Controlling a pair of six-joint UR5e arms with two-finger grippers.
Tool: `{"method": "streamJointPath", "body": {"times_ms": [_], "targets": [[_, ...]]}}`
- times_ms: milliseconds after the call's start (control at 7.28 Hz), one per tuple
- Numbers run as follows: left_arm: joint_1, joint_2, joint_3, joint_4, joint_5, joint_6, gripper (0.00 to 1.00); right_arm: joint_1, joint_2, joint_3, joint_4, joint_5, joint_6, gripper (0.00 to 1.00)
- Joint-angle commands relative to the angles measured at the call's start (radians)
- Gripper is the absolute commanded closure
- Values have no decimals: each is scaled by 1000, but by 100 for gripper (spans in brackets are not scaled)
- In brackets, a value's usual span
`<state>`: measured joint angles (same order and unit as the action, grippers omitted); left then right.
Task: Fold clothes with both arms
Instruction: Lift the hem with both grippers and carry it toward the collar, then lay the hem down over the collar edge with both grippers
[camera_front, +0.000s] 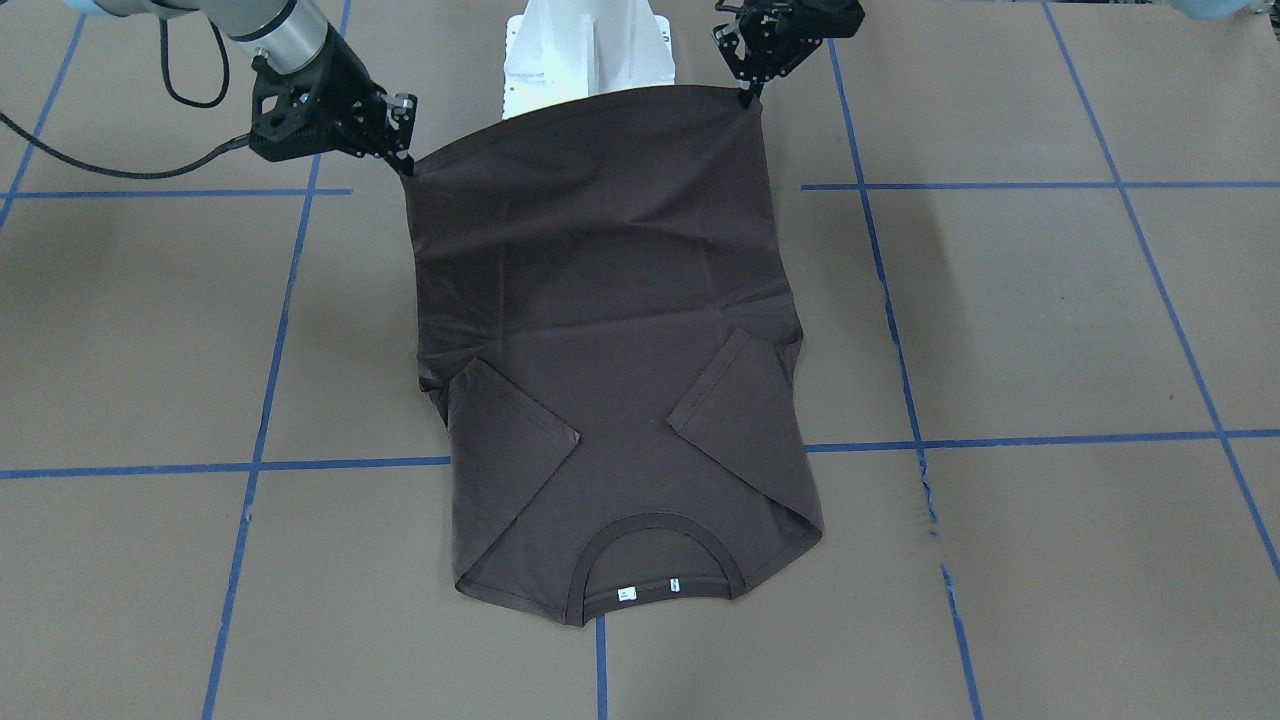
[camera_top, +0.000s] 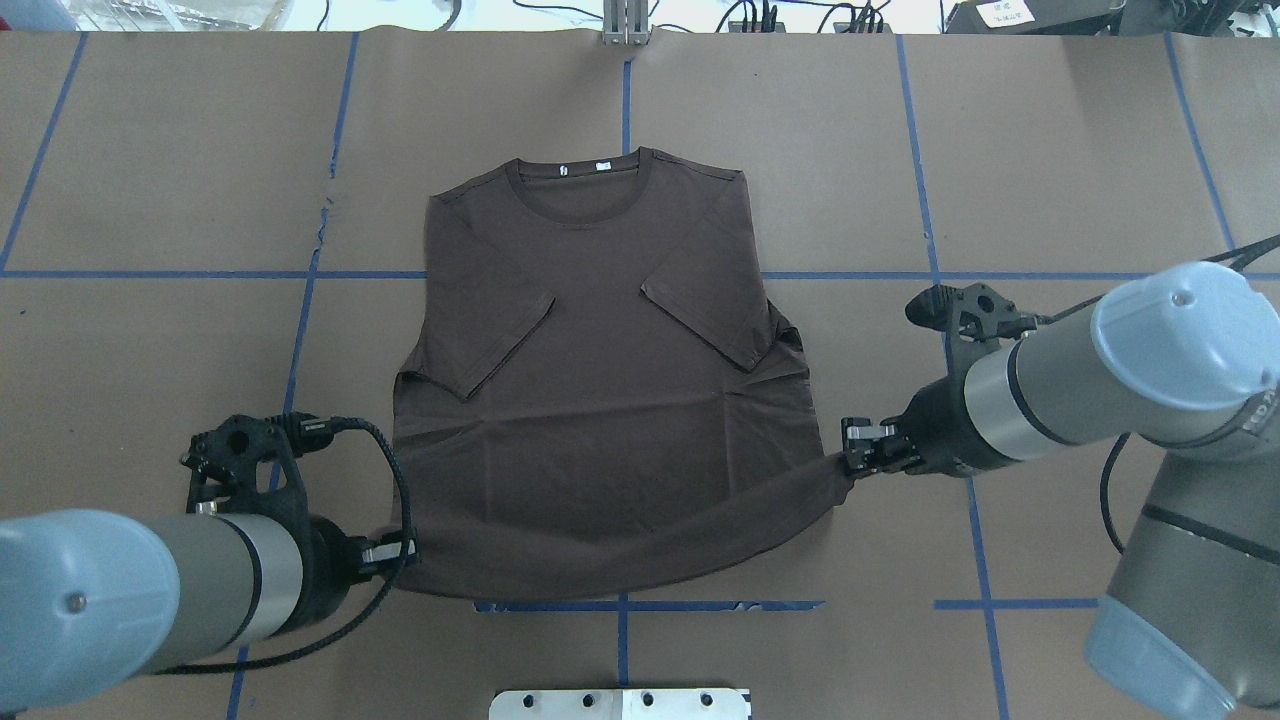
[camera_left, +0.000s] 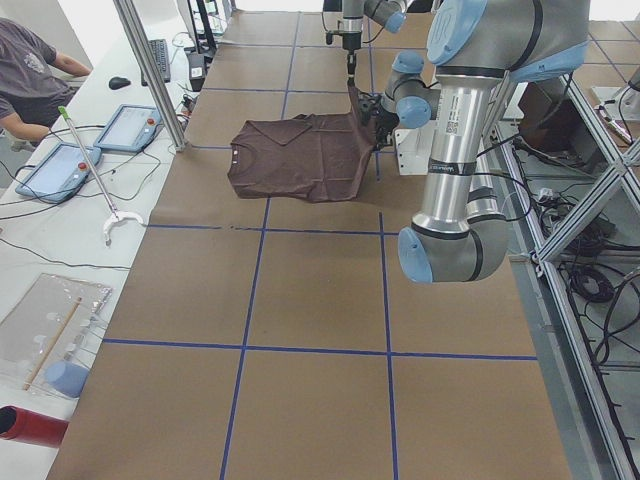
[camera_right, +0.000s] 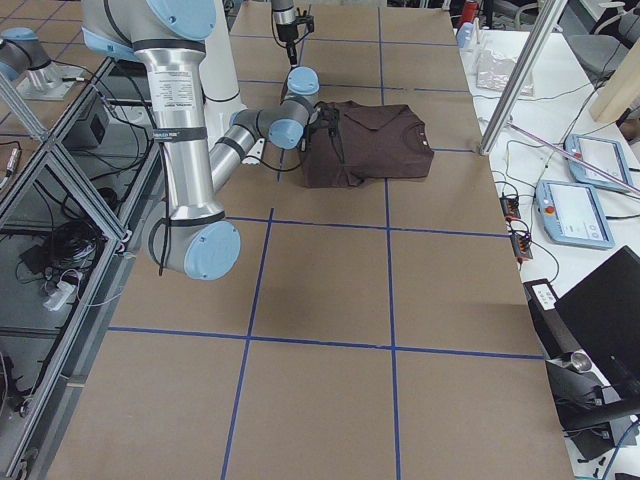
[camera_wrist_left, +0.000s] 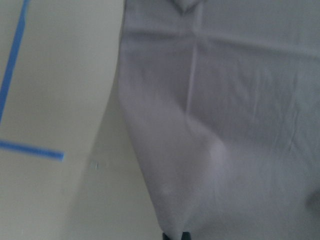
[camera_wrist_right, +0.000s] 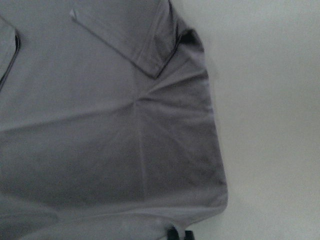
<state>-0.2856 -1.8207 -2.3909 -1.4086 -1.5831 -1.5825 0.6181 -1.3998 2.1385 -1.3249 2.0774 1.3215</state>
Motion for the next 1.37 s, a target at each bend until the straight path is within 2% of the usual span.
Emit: {"method": "streamJointPath", "body": {"times_ms": [0,137,275,687,824,962,1236], "targets": [[-255,-73,126,-1,-87,202,100,155,118,-141,0,24,-35,100],[-352,-154,241,-6,-122,278,100,185,213,-238,0,26,-33,100],[-400,-214,366,-44,-120,323,100,205,307,-358,1,26,-38,100],[-481,-241,724,-425,-120,335,100,276,561,-677,6,24,-42,100],[-486,-242,789,-491,-118,337,100,282,599,-765,66,17,-45,100],[-486,-261,835,-538,-118,343,100,284,610,-875,214,13,-41,100],[-486,-301,903,-573,-118,341,100,298,657,-977,248,12,-44,100]]}}
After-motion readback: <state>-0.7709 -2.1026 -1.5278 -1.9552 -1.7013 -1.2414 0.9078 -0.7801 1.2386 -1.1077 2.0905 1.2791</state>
